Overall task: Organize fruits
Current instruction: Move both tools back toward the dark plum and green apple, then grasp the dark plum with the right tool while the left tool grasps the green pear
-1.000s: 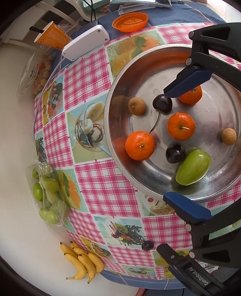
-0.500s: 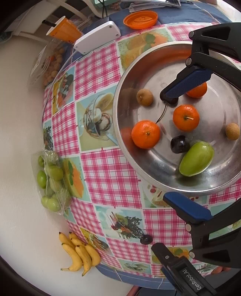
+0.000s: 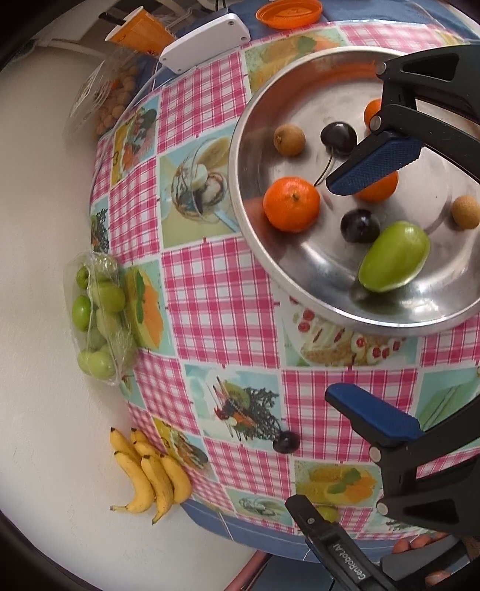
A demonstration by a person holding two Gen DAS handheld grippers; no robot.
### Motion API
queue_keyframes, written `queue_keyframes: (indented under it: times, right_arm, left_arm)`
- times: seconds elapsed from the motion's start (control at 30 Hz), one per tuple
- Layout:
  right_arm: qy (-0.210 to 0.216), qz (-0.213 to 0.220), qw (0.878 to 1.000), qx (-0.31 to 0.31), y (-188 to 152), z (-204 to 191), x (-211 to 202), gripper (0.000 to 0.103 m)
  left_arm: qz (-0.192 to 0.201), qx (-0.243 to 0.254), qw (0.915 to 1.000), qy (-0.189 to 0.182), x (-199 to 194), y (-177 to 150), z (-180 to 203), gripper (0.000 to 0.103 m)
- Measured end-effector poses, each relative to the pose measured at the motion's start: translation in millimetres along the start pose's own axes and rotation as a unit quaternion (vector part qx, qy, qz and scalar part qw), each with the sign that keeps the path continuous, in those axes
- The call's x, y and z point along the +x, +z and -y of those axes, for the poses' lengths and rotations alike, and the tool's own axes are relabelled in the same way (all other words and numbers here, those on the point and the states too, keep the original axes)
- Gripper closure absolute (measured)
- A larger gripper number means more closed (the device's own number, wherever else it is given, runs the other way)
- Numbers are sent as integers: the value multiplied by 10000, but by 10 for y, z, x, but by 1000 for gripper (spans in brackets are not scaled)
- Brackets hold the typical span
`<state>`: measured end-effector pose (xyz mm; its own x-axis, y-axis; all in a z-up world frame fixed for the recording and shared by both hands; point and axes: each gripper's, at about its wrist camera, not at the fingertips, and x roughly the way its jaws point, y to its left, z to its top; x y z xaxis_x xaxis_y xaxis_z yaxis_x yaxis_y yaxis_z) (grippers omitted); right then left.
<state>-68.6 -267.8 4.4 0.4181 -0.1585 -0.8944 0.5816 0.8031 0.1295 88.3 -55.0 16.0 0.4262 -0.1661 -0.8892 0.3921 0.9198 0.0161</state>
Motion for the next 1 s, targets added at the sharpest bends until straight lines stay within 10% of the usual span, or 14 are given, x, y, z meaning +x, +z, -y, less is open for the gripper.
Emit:
queue_keyframes:
  times: [1.0]
  right_arm:
    - [782, -499, 9902, -1043, -123, -1047, 458, 0]
  left_arm:
    - [-366, -1354, 9897, -299, 376, 51, -1077, 7]
